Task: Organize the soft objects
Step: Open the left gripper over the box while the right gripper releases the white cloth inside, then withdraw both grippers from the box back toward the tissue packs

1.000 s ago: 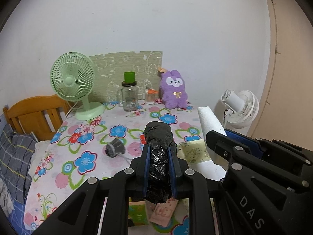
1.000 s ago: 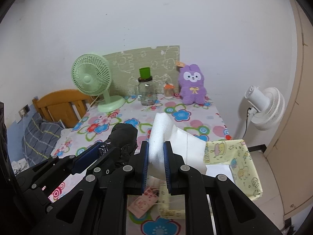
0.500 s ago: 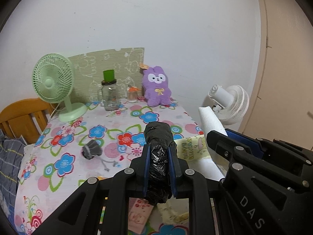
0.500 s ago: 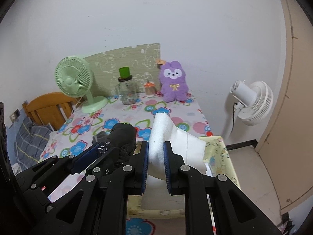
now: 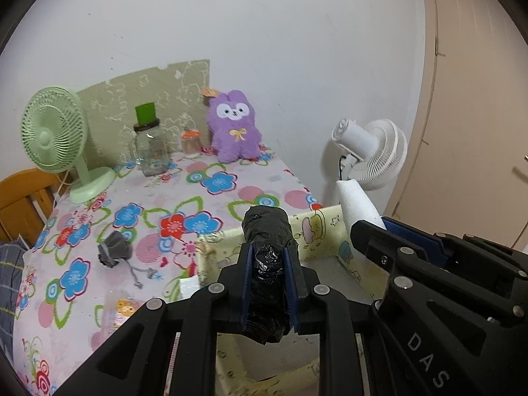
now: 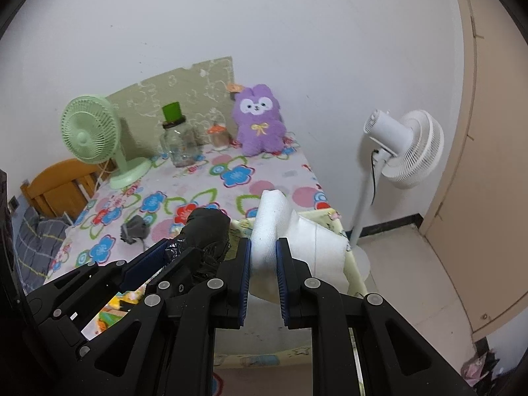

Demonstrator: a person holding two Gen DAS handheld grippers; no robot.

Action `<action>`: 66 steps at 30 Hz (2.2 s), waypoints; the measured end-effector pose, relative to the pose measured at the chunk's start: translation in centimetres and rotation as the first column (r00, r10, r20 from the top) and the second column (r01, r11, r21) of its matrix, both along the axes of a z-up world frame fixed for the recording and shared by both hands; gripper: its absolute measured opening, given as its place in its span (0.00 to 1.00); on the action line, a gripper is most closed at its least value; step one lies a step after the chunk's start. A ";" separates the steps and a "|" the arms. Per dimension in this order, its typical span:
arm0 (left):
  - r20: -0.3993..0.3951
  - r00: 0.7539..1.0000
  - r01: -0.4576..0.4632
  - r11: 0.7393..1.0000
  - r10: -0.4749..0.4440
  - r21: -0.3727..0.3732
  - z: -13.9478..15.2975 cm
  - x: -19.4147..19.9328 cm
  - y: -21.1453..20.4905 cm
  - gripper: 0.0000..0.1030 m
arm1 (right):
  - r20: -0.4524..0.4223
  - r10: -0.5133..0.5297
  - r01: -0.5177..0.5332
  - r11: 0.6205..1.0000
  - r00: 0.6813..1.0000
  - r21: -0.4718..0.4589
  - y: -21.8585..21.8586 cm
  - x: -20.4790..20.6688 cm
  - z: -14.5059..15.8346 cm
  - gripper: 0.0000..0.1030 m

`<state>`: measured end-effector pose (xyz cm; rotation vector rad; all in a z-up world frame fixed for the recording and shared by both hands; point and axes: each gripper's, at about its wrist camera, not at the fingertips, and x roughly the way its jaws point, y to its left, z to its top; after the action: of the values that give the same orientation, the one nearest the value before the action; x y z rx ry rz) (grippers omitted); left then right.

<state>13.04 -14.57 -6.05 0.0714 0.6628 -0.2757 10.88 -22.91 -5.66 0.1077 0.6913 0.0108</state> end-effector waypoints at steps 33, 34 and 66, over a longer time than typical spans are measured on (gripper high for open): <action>-0.067 0.998 -0.004 1.000 0.005 0.023 -0.9 0.5 0.6 0.98 | -0.068 0.003 0.001 0.999 0.998 0.053 -0.3 1.6 -2.0 0.86; -0.063 0.998 -0.006 1.000 0.008 0.023 -0.7 0.4 0.7 0.98 | -0.065 0.002 0.001 0.999 0.998 0.049 -0.1 1.5 -1.8 0.87; 0.032 0.998 -0.046 0.999 0.047 -0.016 2.5 -5.9 7.0 1.00 | 0.046 0.035 -0.034 0.999 0.998 -0.009 6.8 -4.5 2.1 0.95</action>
<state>7.18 -7.54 -3.51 0.0452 0.6296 -0.2343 6.36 -16.15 -3.60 0.0877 0.6474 0.0436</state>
